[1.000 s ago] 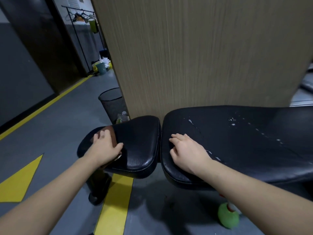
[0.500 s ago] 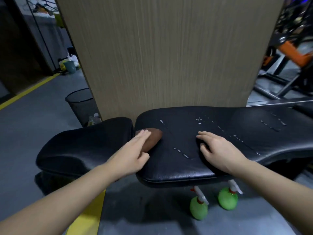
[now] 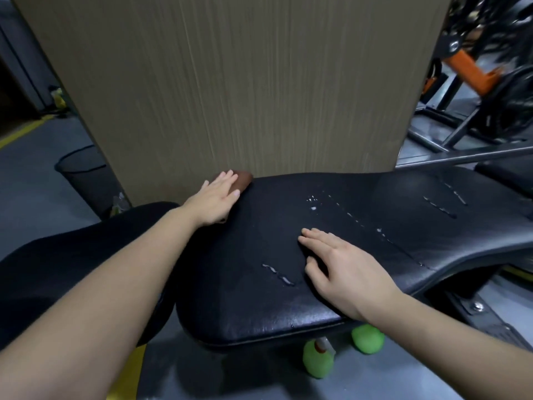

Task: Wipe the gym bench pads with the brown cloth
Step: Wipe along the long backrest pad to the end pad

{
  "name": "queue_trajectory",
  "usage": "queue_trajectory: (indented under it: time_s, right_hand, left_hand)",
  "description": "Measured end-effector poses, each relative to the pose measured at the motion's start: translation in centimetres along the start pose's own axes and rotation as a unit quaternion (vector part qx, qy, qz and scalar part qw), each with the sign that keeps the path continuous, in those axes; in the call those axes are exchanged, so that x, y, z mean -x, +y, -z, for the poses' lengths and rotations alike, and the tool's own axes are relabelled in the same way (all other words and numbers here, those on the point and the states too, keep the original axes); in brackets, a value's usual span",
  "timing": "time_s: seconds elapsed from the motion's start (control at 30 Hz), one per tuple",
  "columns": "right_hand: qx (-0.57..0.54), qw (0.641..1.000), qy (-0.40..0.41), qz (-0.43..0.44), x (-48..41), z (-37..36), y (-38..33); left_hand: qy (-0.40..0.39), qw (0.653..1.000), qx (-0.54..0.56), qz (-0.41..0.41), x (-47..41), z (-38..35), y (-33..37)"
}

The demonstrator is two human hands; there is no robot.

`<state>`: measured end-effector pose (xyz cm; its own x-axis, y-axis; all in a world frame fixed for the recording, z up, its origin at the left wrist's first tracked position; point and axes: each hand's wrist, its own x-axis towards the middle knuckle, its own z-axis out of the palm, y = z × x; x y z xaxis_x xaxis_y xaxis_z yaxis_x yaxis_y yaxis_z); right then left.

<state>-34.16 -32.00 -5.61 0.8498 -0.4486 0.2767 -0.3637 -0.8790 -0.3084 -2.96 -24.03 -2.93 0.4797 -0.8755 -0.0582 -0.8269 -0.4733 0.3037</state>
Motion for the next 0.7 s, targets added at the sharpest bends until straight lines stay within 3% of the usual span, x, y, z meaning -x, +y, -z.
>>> queue_trajectory:
  time_s: [0.17,0.43,0.7]
  right_hand:
    - [-0.002,1.0,0.002,-0.003,-0.2,0.2,0.1]
    - [0.013,1.0,-0.003,-0.01,-0.1,-0.4,-0.1]
    - [0.018,1.0,-0.003,-0.003,0.1,-0.6,-0.1]
  left_hand:
    - [-0.021,0.999,-0.002,0.036,-3.0,0.3,1.1]
    - [-0.038,0.997,0.002,-0.064,7.4,-0.9,1.9]
    - [-0.059,0.995,-0.005,-0.079,11.0,-0.1,1.1]
